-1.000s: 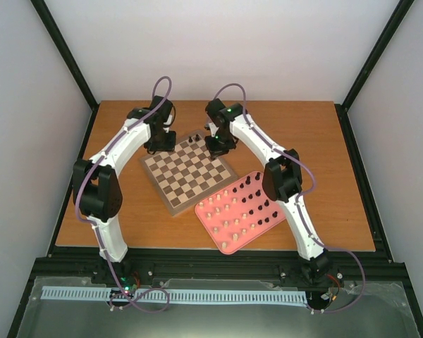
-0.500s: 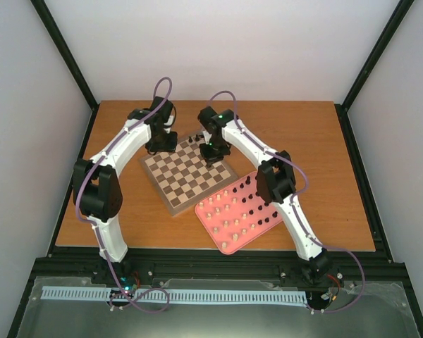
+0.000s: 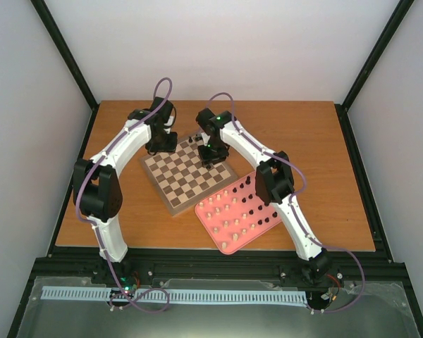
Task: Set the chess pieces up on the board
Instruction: Place the chess piece on the chessboard, then pick up the chess piece from the chessboard.
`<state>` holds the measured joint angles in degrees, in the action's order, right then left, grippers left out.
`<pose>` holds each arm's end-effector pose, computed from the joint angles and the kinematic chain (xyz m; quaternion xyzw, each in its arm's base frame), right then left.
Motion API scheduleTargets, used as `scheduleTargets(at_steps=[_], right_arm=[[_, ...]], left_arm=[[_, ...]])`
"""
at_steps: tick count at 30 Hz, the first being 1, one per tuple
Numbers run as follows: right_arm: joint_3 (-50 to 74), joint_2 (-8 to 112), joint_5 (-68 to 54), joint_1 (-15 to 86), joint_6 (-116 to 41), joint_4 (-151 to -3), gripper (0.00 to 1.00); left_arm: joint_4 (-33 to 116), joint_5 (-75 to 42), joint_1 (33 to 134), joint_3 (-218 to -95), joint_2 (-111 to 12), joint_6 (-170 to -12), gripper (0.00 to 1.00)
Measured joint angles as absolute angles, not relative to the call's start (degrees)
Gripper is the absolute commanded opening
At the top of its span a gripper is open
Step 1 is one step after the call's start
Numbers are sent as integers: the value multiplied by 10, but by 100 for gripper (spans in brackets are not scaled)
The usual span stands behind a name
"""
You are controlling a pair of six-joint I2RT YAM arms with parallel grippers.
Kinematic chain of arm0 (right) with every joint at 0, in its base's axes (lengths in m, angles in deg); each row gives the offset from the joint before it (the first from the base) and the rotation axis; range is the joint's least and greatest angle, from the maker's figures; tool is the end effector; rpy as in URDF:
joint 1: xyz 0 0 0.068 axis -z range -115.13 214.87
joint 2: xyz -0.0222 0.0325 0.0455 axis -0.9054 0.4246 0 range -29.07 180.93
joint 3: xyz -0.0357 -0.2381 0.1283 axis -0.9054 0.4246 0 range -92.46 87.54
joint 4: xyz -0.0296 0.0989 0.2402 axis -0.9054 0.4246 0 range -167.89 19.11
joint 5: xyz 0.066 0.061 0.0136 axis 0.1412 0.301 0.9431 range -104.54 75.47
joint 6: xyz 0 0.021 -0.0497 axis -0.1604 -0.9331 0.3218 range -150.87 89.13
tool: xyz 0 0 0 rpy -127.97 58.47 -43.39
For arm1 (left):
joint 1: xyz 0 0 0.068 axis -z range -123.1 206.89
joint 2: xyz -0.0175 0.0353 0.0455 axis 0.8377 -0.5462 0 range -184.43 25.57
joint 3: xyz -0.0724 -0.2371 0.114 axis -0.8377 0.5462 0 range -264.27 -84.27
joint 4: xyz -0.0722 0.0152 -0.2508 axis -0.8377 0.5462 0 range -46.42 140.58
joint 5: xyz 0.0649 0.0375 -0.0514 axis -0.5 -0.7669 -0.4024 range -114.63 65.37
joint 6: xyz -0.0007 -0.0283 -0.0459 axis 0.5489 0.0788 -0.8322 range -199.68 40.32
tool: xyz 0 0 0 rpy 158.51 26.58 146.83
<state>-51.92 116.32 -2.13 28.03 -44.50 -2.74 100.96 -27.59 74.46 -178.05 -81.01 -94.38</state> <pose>0.3987 0.3084 0.1903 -0.2076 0.9692 0.1304 0.0240 0.3673 -0.1144 0.2678 0.0202 0.9846 -0.0233 0.1723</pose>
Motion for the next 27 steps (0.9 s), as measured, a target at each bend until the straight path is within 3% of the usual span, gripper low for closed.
scheduleTargets(at_steps=[5, 9, 18, 27], right_arm=[[-519, 1161, -25, 281, -438, -32, 50], [-519, 1145, -31, 287, -438, -40, 51], [-451, 1019, -39, 357, -438, -64, 52], [-303, 940, -98, 425, -426, -79, 52]], left_arm=[[1010, -276, 745, -1781, -810, -944, 43], [1010, -266, 745, -1781, -810, -943, 64], [989, -224, 762, -1768, -786, -944, 64], [980, -203, 892, -1817, -850, -954, 59]])
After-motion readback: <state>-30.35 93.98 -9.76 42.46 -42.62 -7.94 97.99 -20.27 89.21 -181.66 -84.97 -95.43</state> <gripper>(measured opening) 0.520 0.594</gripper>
